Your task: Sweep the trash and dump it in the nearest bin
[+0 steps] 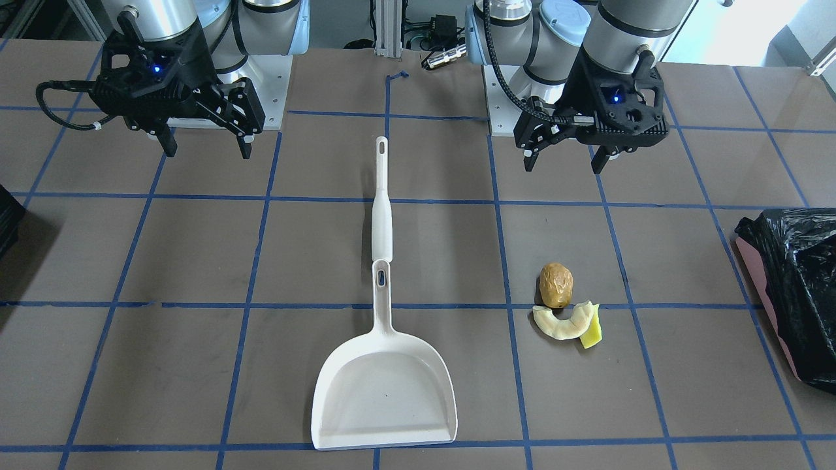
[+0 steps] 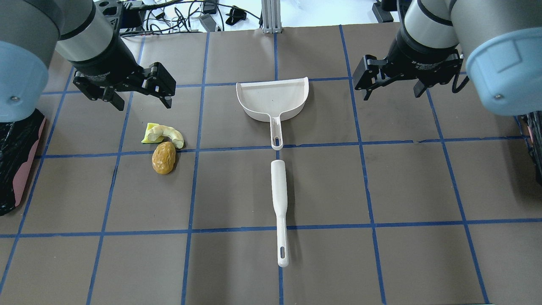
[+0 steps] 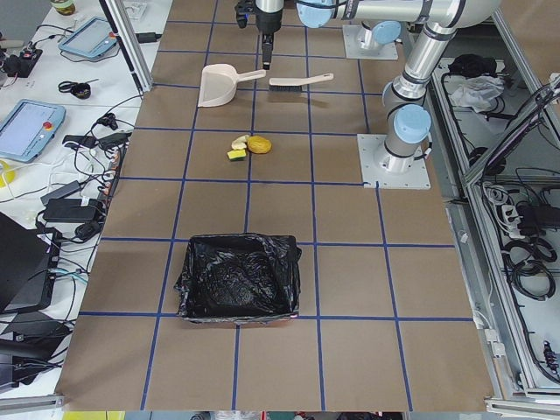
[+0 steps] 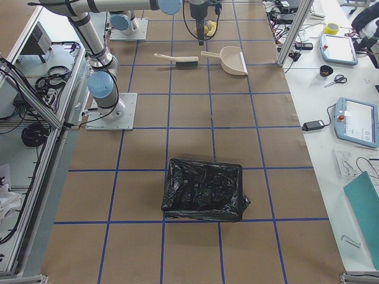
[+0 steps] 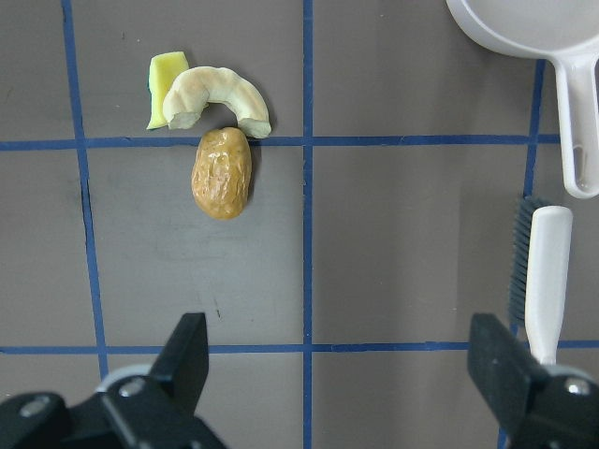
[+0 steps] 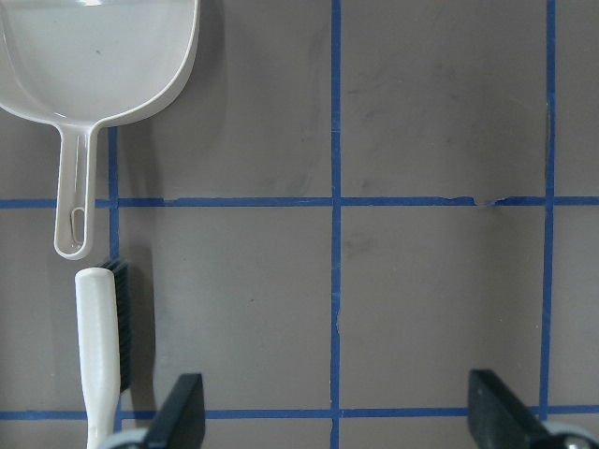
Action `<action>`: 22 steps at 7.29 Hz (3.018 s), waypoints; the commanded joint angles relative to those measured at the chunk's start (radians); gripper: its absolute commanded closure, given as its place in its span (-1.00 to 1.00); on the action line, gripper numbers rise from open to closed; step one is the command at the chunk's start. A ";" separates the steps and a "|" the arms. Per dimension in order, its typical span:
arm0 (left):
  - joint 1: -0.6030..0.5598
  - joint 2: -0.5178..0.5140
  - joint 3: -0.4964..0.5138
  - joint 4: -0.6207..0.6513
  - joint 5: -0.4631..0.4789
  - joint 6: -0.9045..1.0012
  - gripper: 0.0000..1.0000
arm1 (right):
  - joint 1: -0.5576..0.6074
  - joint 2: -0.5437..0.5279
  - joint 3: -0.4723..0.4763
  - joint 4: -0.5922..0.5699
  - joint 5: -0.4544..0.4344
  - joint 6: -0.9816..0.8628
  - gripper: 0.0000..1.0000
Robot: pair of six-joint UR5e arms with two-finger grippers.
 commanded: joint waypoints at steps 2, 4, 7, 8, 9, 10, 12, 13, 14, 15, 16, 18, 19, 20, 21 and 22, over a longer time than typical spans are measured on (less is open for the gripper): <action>0.001 -0.008 0.000 0.015 0.001 0.000 -1.00 | 0.000 0.000 0.000 0.000 0.000 -0.016 -1.00; 0.015 -0.020 0.008 0.020 -0.004 0.000 -1.00 | 0.000 0.001 0.000 -0.002 0.000 -0.016 -1.00; -0.008 -0.091 0.000 0.159 -0.010 -0.015 -1.00 | 0.000 0.001 -0.003 0.005 -0.004 -0.016 -1.00; -0.025 -0.100 0.002 0.181 -0.025 -0.015 -1.00 | 0.000 0.003 -0.003 0.009 -0.007 -0.016 -1.00; -0.036 -0.108 0.002 0.199 -0.026 -0.018 -1.00 | 0.000 0.001 -0.003 0.012 -0.007 -0.016 -1.00; -0.037 -0.106 0.003 0.198 -0.026 -0.015 -1.00 | 0.009 -0.006 0.003 0.068 0.002 0.001 -1.00; -0.059 -0.112 0.002 0.198 -0.027 -0.018 -1.00 | 0.159 -0.017 0.074 0.120 0.037 0.168 -1.00; -0.095 -0.132 0.005 0.203 -0.027 -0.031 -1.00 | 0.273 -0.008 0.121 0.103 0.036 0.271 -1.00; -0.114 -0.155 0.005 0.213 -0.027 -0.022 -1.00 | 0.375 -0.003 0.184 0.075 0.051 0.304 -0.95; -0.142 -0.181 0.005 0.228 -0.041 -0.032 -1.00 | 0.449 0.004 0.289 -0.063 0.078 0.422 -0.98; -0.180 -0.213 0.005 0.274 -0.041 -0.050 -1.00 | 0.510 0.017 0.403 -0.219 0.077 0.499 -0.98; -0.258 -0.299 0.005 0.366 -0.041 -0.130 -1.00 | 0.545 0.090 0.561 -0.444 0.065 0.518 -0.93; -0.287 -0.336 0.003 0.403 -0.041 -0.133 -1.00 | 0.549 0.112 0.574 -0.471 0.075 0.519 -0.86; -0.310 -0.373 0.003 0.422 -0.039 -0.141 -1.00 | 0.552 0.127 0.573 -0.479 0.077 0.541 -0.86; -0.320 -0.405 0.003 0.460 -0.039 -0.141 -1.00 | 0.554 0.133 0.570 -0.489 0.080 0.549 -0.86; -0.333 -0.434 0.003 0.488 -0.039 -0.140 -1.00 | 0.554 0.135 0.568 -0.491 0.080 0.552 -0.81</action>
